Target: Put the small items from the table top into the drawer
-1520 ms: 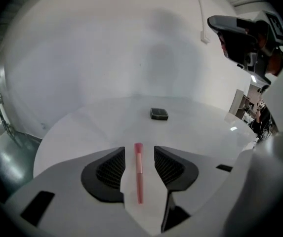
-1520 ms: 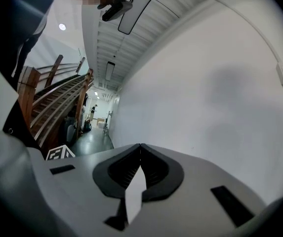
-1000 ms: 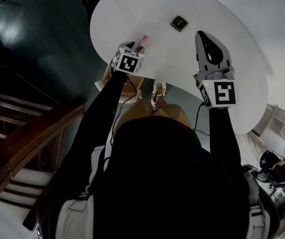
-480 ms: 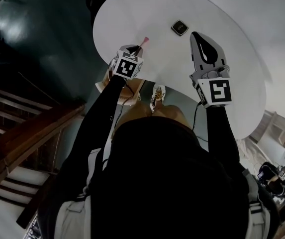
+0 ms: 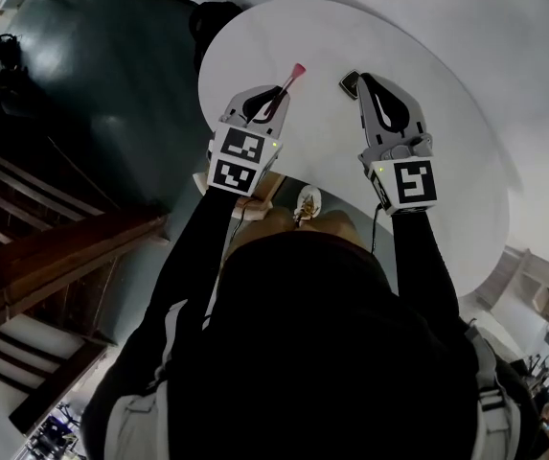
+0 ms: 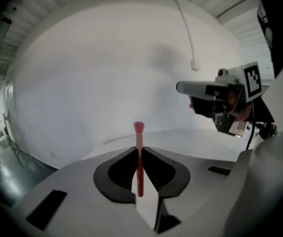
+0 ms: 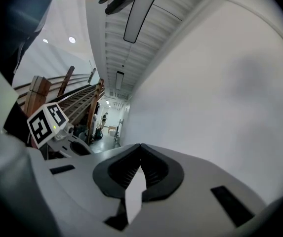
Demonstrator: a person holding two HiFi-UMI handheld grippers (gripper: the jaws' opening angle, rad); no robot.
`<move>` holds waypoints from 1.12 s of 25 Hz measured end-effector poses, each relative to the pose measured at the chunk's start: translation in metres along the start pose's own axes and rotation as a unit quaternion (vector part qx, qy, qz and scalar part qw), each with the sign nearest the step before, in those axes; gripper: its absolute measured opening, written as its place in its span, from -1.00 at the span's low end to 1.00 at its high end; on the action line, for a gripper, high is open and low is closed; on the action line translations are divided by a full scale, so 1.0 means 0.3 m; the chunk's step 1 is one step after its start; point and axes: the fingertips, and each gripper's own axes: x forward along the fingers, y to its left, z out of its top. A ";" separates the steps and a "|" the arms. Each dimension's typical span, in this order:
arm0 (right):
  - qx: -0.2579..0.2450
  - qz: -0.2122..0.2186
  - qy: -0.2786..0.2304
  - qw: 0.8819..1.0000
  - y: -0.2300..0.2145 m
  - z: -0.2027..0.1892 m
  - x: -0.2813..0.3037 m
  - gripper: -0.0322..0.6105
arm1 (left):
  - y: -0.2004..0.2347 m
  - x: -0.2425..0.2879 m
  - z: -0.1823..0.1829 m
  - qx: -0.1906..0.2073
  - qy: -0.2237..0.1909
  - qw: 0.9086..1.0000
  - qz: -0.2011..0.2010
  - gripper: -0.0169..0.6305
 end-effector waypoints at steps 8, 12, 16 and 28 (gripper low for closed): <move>0.009 0.010 -0.004 1.000 -0.038 -0.010 -0.012 -0.82 | -0.106 -0.067 0.229 0.039 -0.084 0.996 0.007 -0.79; 0.016 0.025 -0.009 1.000 -0.007 -0.029 -0.002 -0.82 | -0.109 -0.073 0.204 0.033 -0.080 0.996 0.012 -0.79; 0.019 0.048 -0.012 0.999 0.061 -0.034 0.016 -0.82 | -0.079 -0.124 0.163 0.023 -0.076 0.996 0.029 -0.79; 0.011 0.114 -0.012 0.993 0.387 0.011 0.126 -0.82 | 0.074 -0.419 -0.011 0.002 -0.055 0.996 0.066 -0.79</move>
